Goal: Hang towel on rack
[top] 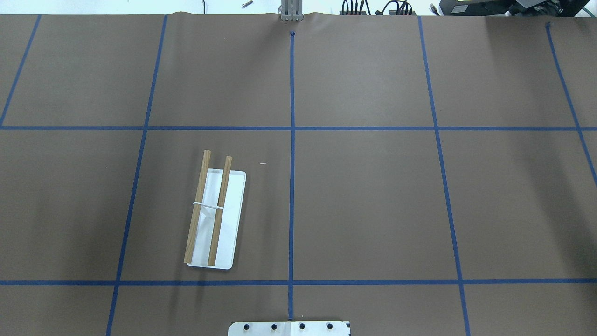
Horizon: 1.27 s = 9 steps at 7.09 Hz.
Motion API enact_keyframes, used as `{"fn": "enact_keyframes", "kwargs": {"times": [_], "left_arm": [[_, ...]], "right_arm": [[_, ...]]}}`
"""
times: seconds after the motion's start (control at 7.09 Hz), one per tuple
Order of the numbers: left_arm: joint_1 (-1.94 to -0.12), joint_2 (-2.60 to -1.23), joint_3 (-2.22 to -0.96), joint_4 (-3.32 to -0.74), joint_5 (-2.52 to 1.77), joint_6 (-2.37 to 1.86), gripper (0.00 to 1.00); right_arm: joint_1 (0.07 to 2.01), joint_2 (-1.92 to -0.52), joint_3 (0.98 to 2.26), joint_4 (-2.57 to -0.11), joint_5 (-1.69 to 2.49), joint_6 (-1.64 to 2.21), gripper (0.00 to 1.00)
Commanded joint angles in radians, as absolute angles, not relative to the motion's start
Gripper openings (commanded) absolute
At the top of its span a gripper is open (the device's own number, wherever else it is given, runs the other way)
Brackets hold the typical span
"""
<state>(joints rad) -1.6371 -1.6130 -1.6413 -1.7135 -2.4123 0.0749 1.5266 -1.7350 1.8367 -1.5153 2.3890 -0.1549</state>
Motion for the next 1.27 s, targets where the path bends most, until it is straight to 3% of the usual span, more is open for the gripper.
{"fn": "enact_keyframes", "kwargs": {"times": [0.0, 0.42, 1.13], "left_arm": [[-1.631, -1.611, -1.632, -1.726, -2.414, 0.074, 0.98], [-1.631, -1.611, -1.635, -1.727, -2.414, 0.074, 0.98], [-1.631, -1.611, -1.64, -1.729, -2.414, 0.075, 0.98]], "right_arm": [[1.519, -1.958, 1.844, -1.353, 2.396, -0.16, 1.0], [1.493, -2.103, 1.797, -1.353, 2.385, -0.193, 1.0], [1.382, -2.082, 1.637, -1.292, 2.391, -0.215, 1.0]]}}
